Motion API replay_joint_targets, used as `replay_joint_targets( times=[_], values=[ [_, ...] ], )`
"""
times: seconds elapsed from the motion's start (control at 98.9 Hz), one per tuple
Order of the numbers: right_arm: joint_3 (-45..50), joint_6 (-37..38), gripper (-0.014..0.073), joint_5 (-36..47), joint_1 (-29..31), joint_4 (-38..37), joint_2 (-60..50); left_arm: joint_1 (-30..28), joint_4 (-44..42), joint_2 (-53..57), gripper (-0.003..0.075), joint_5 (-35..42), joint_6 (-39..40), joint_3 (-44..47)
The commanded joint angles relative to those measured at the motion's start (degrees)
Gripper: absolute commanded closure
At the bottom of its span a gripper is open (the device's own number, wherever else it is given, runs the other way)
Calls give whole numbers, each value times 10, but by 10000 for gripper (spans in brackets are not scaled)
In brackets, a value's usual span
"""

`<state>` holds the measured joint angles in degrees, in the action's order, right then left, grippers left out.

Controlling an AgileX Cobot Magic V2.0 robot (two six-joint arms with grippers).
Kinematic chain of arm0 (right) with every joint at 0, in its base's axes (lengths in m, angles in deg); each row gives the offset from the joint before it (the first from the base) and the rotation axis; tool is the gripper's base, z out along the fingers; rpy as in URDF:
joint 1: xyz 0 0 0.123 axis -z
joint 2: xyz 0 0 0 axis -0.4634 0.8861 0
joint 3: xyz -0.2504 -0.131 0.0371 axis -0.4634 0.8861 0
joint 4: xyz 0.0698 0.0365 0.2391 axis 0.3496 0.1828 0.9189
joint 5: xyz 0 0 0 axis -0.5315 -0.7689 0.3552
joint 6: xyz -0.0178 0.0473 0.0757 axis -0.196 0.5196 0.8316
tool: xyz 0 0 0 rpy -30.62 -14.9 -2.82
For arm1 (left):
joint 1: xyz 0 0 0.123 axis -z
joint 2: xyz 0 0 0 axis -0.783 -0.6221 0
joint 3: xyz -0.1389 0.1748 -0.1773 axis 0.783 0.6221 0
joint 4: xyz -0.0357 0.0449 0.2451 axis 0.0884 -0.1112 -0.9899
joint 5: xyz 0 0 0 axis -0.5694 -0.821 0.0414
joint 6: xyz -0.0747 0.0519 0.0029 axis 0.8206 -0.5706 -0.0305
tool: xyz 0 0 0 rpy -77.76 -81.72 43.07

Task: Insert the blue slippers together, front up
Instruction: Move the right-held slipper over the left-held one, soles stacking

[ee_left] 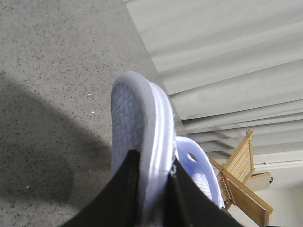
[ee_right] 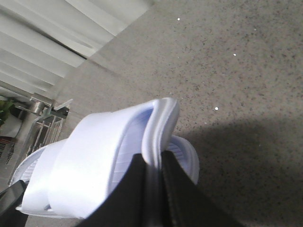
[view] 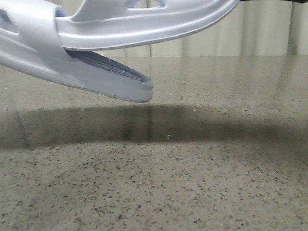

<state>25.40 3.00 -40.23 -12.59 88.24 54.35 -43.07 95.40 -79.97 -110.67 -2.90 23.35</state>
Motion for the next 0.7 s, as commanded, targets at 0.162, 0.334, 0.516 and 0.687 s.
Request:
replay_joint_targets(
  times=[0.162,0.334,0.516,0.687],
  values=[
    [-22,-5,701,56,-23,-28,1,10,130,-18,704,-178,-28,-21],
    [-22,-5,701,66,-23,-40,1,10,181,-32,704,-231,-68,-21],
    [-22,-5,701,66,-23,-49,2,10,191,-39,704,-249,-79,-21],
    [-22,-5,700,66,-23,-79,2,10,191,-39,704,-244,-81,-21]
  ],
)
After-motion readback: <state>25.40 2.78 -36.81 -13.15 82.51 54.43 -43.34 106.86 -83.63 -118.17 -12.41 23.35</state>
